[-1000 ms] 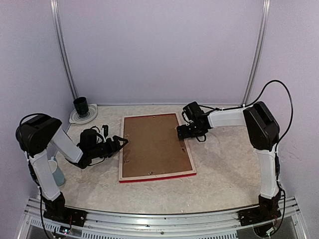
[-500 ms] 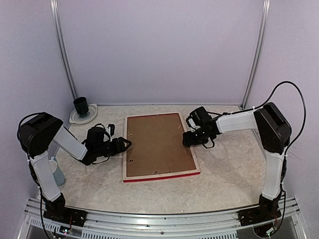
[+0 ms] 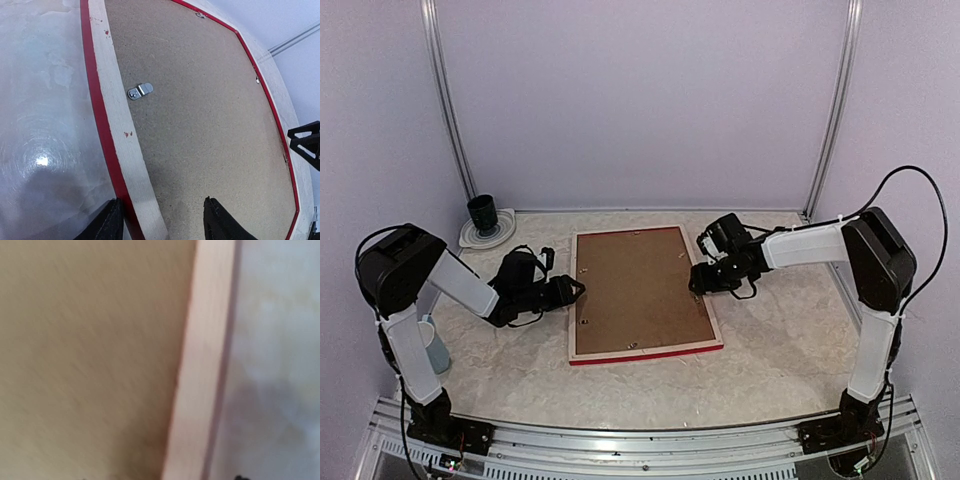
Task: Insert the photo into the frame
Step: Move the photo frame to the center of the board.
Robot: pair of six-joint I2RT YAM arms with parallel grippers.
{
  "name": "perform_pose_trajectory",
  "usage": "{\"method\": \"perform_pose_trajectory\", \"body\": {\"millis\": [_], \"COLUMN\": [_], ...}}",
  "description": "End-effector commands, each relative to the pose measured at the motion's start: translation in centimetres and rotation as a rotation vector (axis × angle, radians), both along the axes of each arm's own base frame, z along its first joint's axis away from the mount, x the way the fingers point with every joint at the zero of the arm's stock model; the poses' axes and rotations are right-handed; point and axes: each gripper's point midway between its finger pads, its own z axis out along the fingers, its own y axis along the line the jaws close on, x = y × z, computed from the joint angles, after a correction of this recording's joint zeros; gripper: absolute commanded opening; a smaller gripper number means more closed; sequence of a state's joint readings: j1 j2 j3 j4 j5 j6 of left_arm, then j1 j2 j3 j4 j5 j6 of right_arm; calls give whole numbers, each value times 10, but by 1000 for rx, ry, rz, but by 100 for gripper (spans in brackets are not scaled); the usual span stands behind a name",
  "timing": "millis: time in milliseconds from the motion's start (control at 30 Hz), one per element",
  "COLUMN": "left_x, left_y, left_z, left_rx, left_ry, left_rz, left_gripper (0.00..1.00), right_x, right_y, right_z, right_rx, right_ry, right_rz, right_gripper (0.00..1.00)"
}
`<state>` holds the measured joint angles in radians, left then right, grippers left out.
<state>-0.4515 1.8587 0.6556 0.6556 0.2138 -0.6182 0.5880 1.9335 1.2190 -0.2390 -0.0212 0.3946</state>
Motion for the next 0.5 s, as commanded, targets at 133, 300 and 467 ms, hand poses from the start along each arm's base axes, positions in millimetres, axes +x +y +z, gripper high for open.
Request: {"method": "perform_pose_trajectory", "body": {"millis": [133, 300, 467], "left_x": [-18, -14, -7], "left_y": [12, 7, -5], "left_z": [-39, -34, -31], "left_rx": [121, 121, 157], "left_ry": [118, 102, 86], "left_rz": [12, -2, -32], "left_gripper": [38, 25, 21], "right_x": [39, 43, 43], "right_y": [9, -1, -16], "right_z": [25, 25, 30], "right_rx": [79, 133, 157], "right_ry": [-56, -39, -40], "right_rz": [-5, -19, -43], "right_gripper": [62, 62, 62]}}
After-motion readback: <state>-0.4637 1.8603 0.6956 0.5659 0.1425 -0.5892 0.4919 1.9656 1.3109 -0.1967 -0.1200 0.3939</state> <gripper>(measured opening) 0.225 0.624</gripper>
